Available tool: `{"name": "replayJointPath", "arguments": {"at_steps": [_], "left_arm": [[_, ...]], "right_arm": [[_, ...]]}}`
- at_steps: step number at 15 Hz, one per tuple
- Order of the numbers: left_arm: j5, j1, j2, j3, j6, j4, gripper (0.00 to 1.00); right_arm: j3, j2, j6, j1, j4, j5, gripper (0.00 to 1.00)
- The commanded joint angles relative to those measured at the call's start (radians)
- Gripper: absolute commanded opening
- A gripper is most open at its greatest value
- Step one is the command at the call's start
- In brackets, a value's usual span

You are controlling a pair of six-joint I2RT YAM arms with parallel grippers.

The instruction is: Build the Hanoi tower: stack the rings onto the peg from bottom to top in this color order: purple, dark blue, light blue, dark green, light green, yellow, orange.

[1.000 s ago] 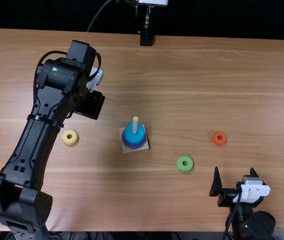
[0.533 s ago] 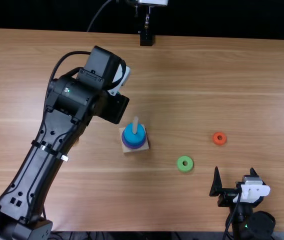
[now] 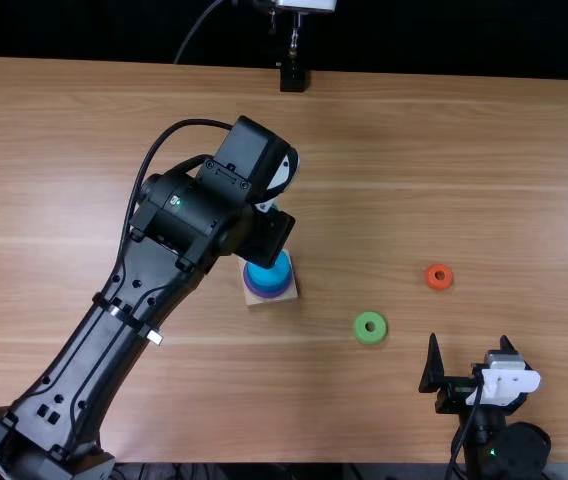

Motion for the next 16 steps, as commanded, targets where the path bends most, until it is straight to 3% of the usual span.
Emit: {"name": "replayJointPath", "arguments": {"at_steps": [1, 16], "left_arm": [[0.006, -0.004, 0.034, -0.011, -0.024, -0.002, 0.00], [0.006, -0.042, 0.121, -0.014, -0.024, 0.011, 0.00]], "right_arm": [[-0.072, -0.013, 0.001, -0.012, -0.056, 0.009, 1.00], [-0.072, -0.013, 0.001, -0.012, -0.056, 0.009, 1.00]]}}
